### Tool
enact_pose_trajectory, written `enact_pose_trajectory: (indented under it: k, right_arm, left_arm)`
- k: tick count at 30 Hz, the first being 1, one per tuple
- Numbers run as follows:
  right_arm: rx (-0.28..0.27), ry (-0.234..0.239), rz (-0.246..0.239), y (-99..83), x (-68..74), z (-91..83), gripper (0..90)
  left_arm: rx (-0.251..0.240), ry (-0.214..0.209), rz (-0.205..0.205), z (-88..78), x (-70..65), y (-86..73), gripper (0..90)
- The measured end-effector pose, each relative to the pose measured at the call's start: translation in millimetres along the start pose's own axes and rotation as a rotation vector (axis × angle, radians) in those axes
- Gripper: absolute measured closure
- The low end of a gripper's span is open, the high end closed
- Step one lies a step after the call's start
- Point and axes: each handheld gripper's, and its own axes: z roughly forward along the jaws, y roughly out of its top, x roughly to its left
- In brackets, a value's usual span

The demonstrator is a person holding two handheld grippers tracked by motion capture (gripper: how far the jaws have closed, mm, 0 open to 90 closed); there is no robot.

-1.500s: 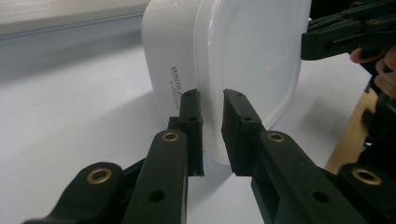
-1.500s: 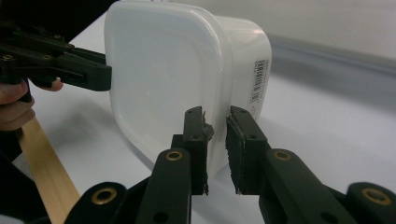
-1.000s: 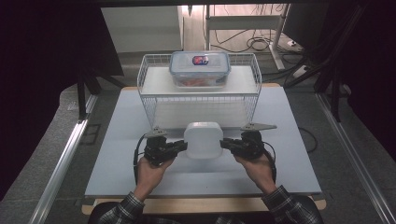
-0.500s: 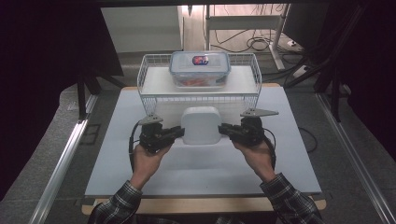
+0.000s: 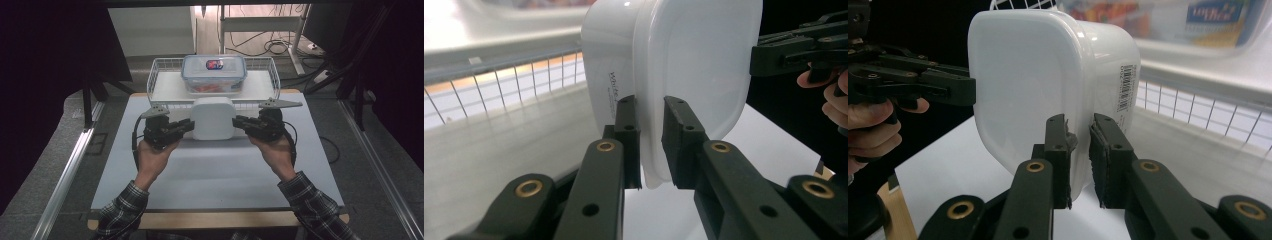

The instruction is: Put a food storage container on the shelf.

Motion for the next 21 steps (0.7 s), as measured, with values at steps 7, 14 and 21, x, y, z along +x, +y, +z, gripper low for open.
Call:
enact_pose_trajectory:
  k: [7,14,21]
  right_arm:
    - [-0.020,0.014,0.006,19.9,-3.4,-1.2,78.7]
    - [-0.050,0.012,-0.007,46.2,-4.5,-3.0,78.7]
    - [-0.083,0.009,-0.014,75.4,-6.3,-7.1,78.7]
  left_arm:
    - [-0.016,0.009,0.013,-4.3,1.5,22.4,78.1]
    - [-0.036,0.015,0.025,-9.2,5.0,49.8,78.0]
    - [-0.063,0.026,0.037,-13.3,6.0,80.3,77.8]
